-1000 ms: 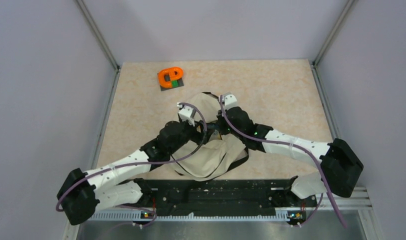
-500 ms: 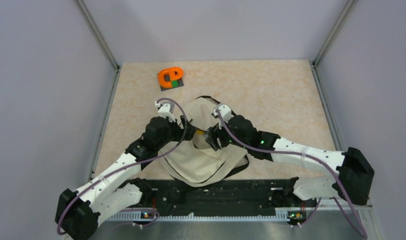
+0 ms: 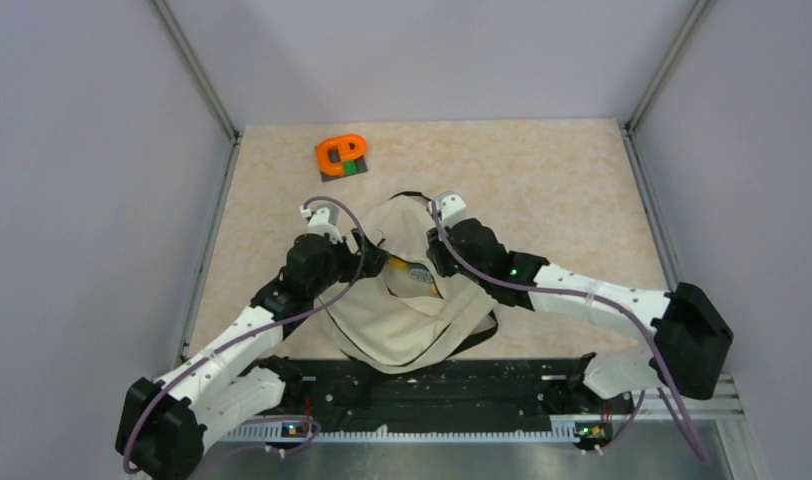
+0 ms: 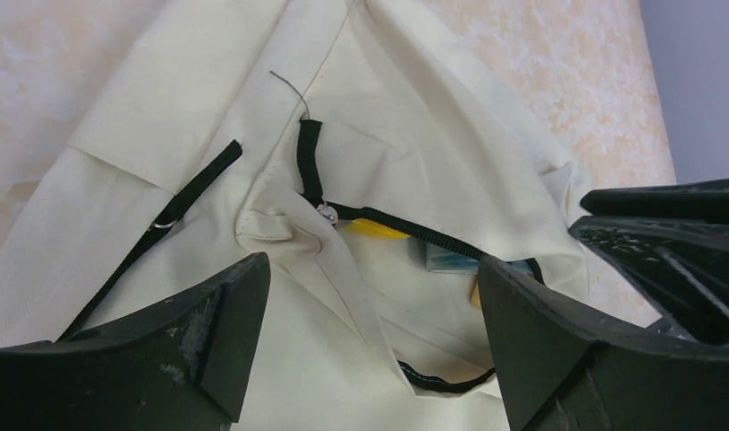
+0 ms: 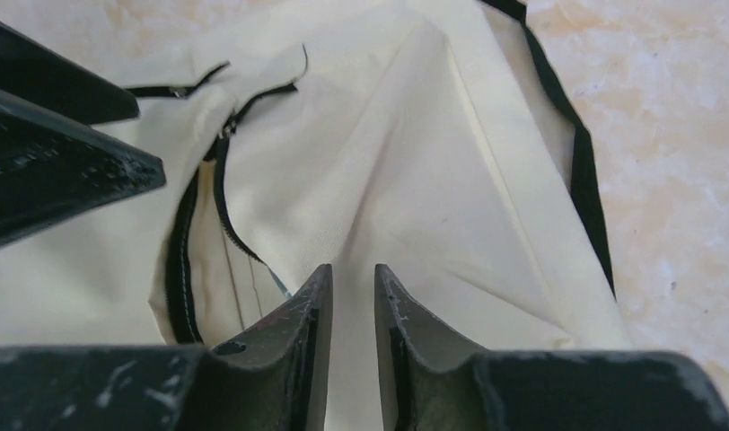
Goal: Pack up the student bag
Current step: Adjust the student bag at the center of the board.
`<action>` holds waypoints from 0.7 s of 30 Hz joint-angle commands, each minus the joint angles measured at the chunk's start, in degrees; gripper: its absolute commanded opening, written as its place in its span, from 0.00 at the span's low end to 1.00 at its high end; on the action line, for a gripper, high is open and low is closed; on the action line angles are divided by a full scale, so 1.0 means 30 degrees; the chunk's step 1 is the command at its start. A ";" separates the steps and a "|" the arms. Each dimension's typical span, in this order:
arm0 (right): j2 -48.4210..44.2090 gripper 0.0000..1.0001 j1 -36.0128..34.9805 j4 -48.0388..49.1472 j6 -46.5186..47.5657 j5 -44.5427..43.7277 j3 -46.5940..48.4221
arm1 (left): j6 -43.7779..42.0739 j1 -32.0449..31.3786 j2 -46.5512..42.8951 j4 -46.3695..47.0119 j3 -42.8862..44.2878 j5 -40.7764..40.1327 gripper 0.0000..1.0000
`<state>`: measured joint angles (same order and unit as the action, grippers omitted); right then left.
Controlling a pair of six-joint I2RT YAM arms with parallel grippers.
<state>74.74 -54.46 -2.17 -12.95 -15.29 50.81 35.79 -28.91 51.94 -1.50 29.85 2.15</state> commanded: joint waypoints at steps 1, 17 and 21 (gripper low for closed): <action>0.0976 0.18 -0.0004 0.0187 0.0311 0.0415 0.0508 | 0.0596 0.0358 0.0127 0.1787 -0.0577 0.0222 0.90; 0.0781 0.20 -0.1711 -0.0971 -0.0696 -0.0237 -0.0372 | 0.1375 0.1572 0.1418 0.3960 -0.1571 -0.0001 0.91; 0.0181 0.40 -0.1679 -0.1598 -0.0315 -0.1179 0.0918 | 0.1932 0.2295 0.0991 0.4746 -0.2263 0.0117 0.91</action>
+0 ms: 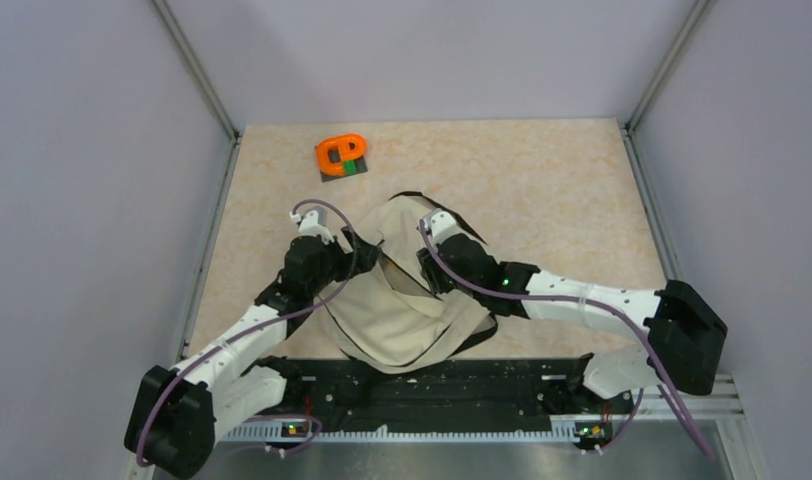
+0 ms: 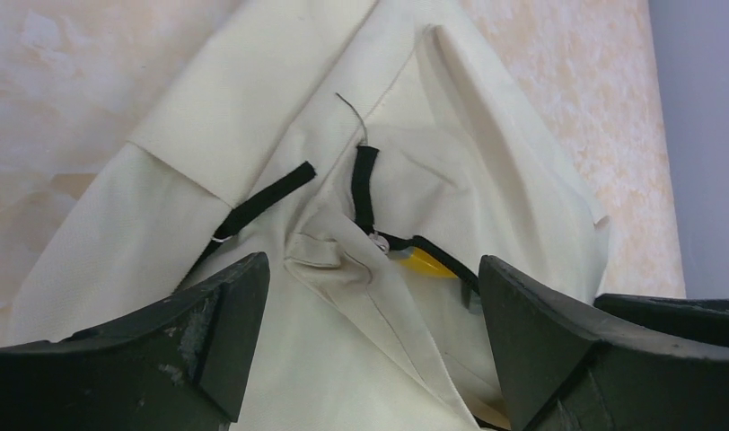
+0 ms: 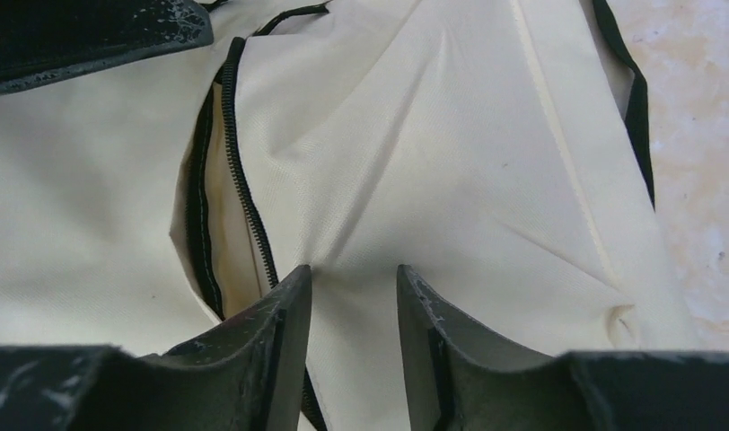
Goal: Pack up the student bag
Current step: Adjust the student bag at the center of the board.
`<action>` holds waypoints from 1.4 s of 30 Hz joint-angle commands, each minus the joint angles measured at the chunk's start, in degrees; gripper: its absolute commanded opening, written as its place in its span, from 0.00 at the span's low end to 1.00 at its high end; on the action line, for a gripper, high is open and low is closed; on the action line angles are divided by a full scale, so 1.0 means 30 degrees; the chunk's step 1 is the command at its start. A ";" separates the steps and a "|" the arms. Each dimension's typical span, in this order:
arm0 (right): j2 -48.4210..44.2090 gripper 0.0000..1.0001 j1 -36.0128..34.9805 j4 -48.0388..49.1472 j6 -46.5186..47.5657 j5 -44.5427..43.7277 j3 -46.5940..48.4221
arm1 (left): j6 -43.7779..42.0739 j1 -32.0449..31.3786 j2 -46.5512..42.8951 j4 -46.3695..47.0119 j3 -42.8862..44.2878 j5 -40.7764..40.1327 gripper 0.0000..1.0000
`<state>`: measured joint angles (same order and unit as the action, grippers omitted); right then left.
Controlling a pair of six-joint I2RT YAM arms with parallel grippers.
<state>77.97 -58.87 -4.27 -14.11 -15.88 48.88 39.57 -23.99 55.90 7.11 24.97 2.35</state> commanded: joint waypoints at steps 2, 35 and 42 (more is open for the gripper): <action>-0.0744 0.49 0.0168 -0.1093 0.0548 -0.0564 0.2641 | 0.0696 0.0971 -0.0478 0.1926 -0.0658 0.0202 0.91; 1.4425 0.43 0.2943 -0.4497 -0.0289 0.6493 1.5083 | -0.1337 0.3020 -0.0322 0.1198 -0.0605 0.0953 0.91; 1.4002 0.07 0.2867 -0.3778 -0.0955 0.6207 1.4345 | -0.2172 0.3016 0.0181 0.1499 -0.0572 0.0730 0.91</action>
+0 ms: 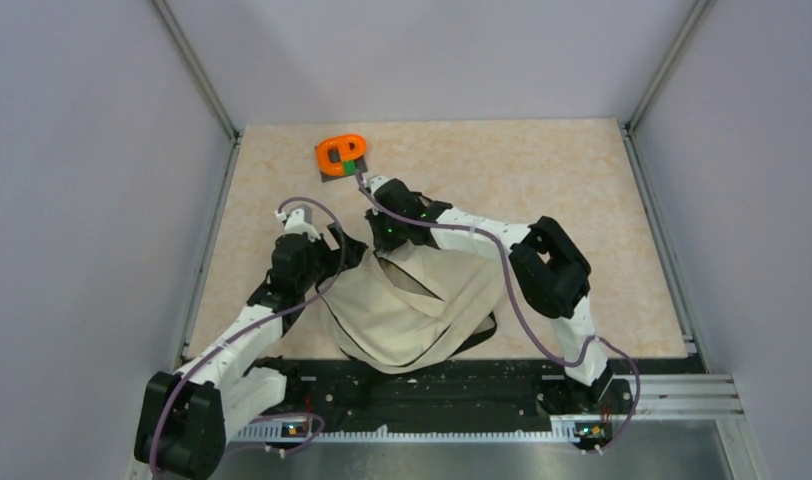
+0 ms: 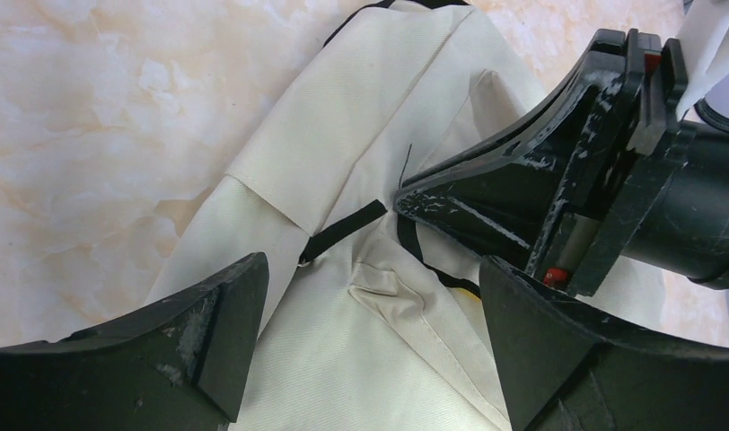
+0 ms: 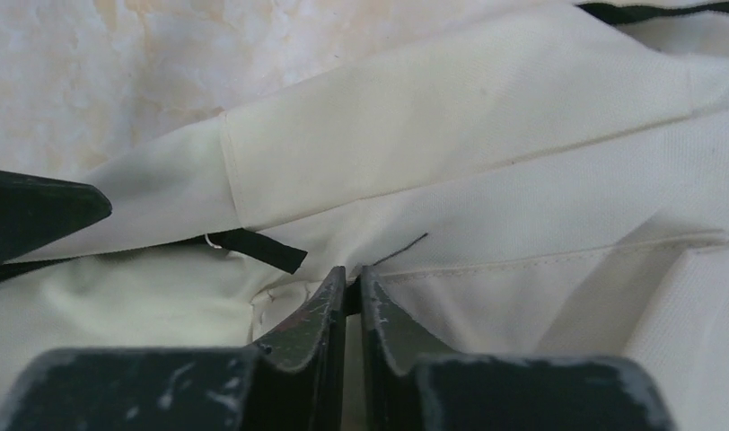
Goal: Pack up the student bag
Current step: Adjust the student bag at the center of the board.
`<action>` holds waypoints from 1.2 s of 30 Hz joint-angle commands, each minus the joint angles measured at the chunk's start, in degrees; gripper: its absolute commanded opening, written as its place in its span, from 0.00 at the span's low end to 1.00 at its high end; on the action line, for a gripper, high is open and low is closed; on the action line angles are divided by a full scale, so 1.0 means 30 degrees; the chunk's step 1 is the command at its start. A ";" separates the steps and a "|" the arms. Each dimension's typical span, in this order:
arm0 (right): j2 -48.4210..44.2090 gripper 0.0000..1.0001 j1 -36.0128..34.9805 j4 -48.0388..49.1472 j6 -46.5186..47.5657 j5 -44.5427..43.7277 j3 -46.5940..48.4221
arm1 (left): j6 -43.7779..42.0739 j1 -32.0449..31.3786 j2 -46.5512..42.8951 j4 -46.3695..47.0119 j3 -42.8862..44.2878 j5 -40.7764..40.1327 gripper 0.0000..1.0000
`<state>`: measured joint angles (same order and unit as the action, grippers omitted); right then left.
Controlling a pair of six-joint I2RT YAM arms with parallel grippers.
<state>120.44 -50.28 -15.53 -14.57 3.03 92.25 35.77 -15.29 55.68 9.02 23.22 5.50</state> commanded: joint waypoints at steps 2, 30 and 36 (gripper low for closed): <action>-0.0391 0.00 0.0010 0.0303 -0.0962 -0.0101 -0.0267 | -0.1316 0.0116 0.0557 0.0783 0.0162 -0.0640 0.92; -0.6345 0.11 -0.0069 0.5722 -0.0608 -0.0274 -0.6818 | -0.3077 0.0116 0.7963 -0.0357 0.3086 0.1342 0.39; -0.8210 0.13 -0.0811 0.6570 -0.1149 -0.0407 -1.0689 | -0.2449 0.0116 0.8998 0.1177 0.3031 0.1951 0.18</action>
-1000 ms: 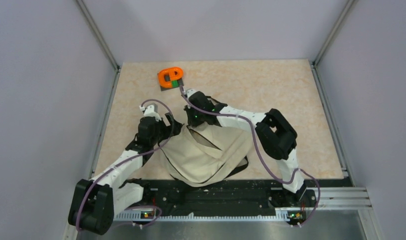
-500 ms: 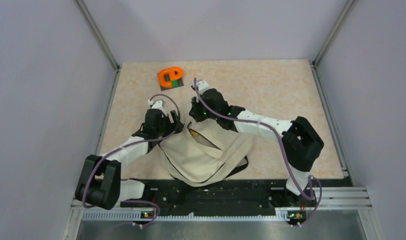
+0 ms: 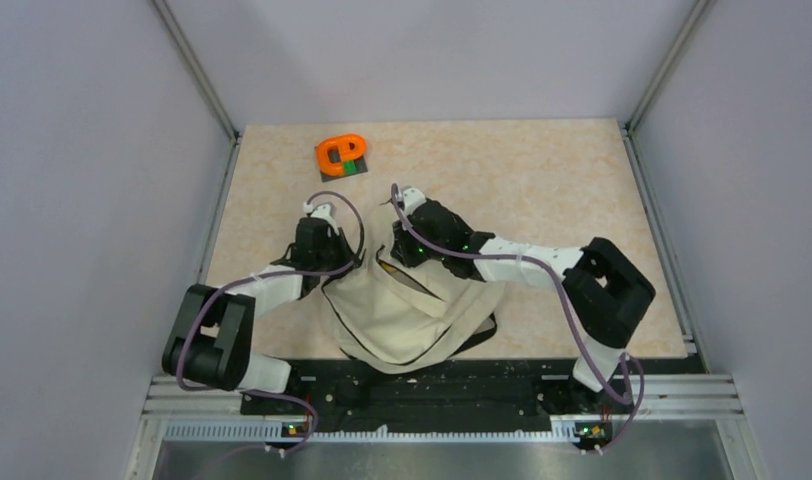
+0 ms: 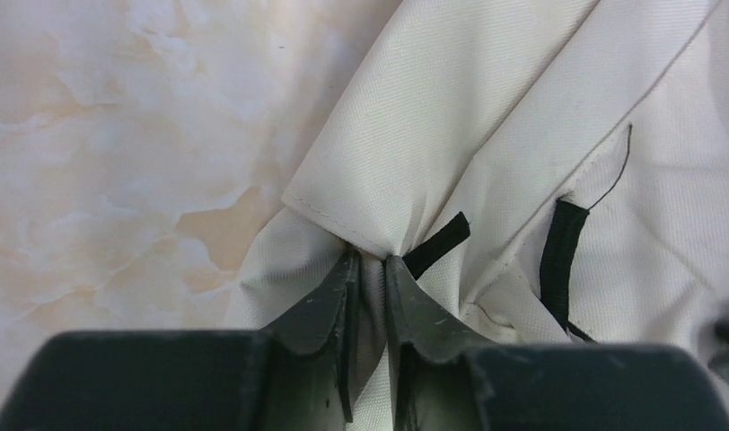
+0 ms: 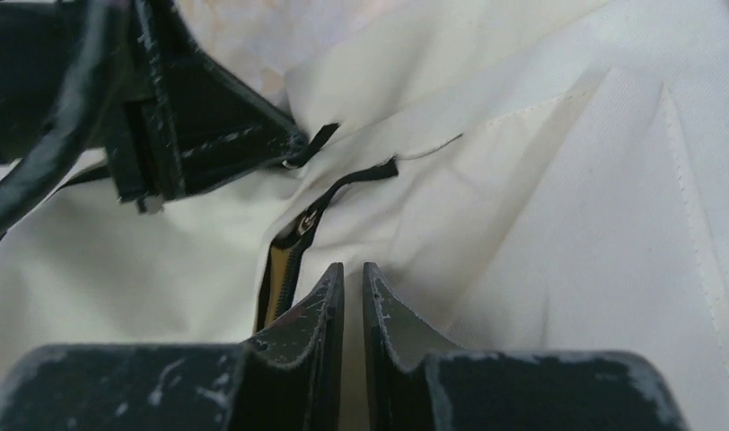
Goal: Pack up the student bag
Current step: Adjust the student bag at the center of the board.
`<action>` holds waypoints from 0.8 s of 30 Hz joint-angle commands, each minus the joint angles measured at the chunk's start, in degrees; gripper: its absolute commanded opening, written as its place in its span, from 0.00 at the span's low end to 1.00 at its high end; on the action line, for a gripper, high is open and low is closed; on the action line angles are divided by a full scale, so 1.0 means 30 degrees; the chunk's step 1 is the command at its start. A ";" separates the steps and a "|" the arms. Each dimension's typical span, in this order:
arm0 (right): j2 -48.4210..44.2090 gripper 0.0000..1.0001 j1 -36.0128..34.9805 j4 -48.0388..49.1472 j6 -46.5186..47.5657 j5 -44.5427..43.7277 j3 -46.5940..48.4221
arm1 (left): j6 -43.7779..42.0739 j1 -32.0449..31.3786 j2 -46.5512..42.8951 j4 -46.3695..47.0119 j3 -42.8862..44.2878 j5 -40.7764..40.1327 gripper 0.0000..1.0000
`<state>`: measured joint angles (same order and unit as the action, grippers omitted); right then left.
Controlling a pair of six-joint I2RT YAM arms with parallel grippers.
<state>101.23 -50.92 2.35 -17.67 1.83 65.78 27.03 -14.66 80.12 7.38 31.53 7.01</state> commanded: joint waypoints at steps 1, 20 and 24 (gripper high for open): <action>-0.2139 0.13 -0.0745 0.0643 -0.0265 -0.0247 -0.2492 | 0.0518 -0.0095 0.1155 0.2063 0.0424 0.1771 0.16; -0.9432 0.40 -0.0921 -0.2698 -0.1154 -0.4200 -0.5042 | 0.0521 -0.1501 0.6624 0.7189 0.7576 0.5435 0.10; -0.9527 0.57 0.1276 -0.2799 0.0727 -0.2179 -0.3865 | -0.0625 -0.1609 0.4925 0.4255 0.8896 0.4366 0.33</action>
<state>74.43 -52.51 -4.32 -21.45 -7.16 48.51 28.56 -19.42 101.62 22.13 53.34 22.57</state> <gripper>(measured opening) 0.518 0.242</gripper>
